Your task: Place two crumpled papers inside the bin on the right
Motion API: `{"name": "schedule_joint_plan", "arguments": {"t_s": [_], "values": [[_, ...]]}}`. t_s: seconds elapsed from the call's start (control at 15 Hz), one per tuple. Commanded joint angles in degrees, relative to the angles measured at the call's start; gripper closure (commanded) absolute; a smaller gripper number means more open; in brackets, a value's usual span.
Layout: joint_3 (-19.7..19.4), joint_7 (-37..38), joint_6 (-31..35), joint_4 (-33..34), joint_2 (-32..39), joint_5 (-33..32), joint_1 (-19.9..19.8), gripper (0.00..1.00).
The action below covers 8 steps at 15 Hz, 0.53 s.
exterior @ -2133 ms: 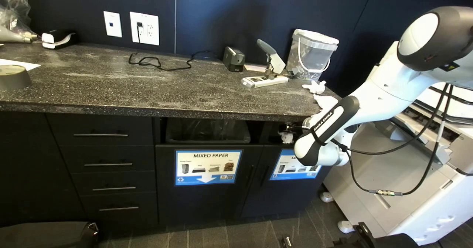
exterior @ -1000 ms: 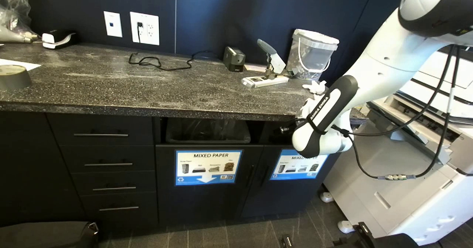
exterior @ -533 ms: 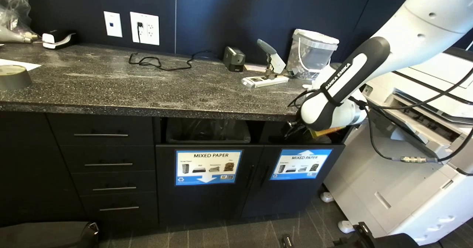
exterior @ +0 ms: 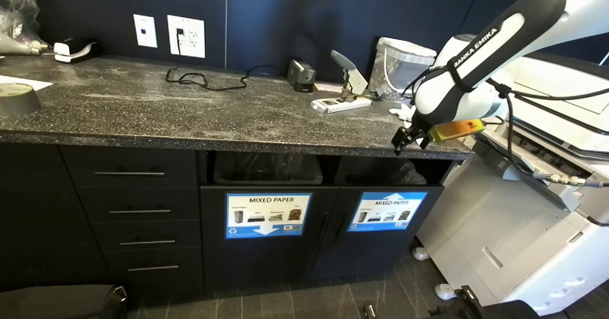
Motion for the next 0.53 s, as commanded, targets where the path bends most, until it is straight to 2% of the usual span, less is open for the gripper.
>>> {"name": "schedule_joint_plan", "arguments": {"t_s": [0.0, 0.07, 0.2, 0.33, 0.47], "values": [[-2.98, 2.87, -5.69, 2.95, -4.21, -2.15, 1.17, 0.00], [-3.69, 5.72, -6.30, 3.62, -4.82, -4.47, 2.50, 0.00], [-3.87, 6.55, -6.25, 5.66, -5.35, -4.93, 1.30, 0.00], [-4.94, 12.54, -4.30, 6.52, -5.44, -8.80, 2.44, 0.00], [-5.91, 16.20, -2.66, 8.19, -4.37, -10.87, 1.91, 0.00]]}}
